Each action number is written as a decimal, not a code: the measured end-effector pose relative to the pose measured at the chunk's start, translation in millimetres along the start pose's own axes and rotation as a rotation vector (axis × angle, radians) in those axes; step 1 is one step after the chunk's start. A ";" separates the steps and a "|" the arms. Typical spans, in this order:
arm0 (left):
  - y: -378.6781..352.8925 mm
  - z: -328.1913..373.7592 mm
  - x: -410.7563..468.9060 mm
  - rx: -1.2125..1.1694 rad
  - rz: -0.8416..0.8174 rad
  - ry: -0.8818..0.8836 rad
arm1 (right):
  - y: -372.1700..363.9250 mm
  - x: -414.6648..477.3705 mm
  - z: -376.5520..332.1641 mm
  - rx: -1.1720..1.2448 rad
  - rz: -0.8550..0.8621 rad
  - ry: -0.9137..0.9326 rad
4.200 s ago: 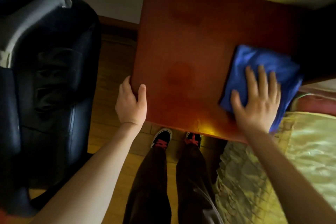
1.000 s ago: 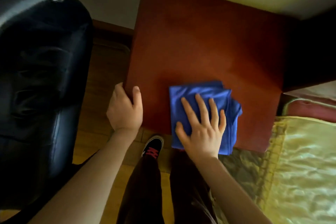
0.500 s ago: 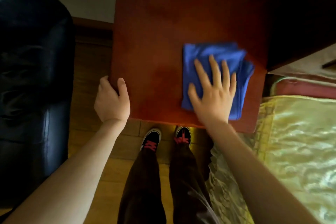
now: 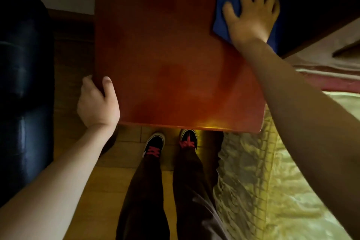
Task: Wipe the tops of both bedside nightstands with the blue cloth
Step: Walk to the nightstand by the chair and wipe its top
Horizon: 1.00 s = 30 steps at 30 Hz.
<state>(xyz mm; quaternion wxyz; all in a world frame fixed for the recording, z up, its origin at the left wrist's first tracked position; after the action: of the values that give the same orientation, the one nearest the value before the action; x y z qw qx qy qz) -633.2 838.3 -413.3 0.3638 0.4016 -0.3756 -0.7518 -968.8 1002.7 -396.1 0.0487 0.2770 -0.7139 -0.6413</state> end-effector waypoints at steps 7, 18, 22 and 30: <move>4.1 4.5 -4.6 -0.018 -0.032 -0.003 | -30.6 -136.7 27.0 -0.011 0.042 0.109; 0.9 8.3 -6.5 0.003 0.010 0.031 | -73.0 -230.8 -27.4 0.100 0.033 -0.130; -0.4 5.7 -4.1 0.010 0.005 0.019 | -69.0 -211.7 -62.5 0.156 -0.037 -0.037; 9.9 4.4 -4.4 -0.074 -0.168 0.009 | -19.5 -232.5 -14.2 0.275 0.078 -0.288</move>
<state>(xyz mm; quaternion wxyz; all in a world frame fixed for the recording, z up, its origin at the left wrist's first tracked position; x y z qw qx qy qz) -632.9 838.7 -401.6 0.3156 0.4214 -0.3108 -0.7914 -760.6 1096.0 -345.6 -0.0673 0.1586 -0.8044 -0.5685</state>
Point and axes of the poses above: each hand's wrist, its own x-axis towards the middle knuckle, its own y-axis out of the back of the hand, z = x × y, the point moved 1 cm from there along x, towards the middle knuckle, and after that the axes turned 12 degrees about -z, right-handed, at the moved point
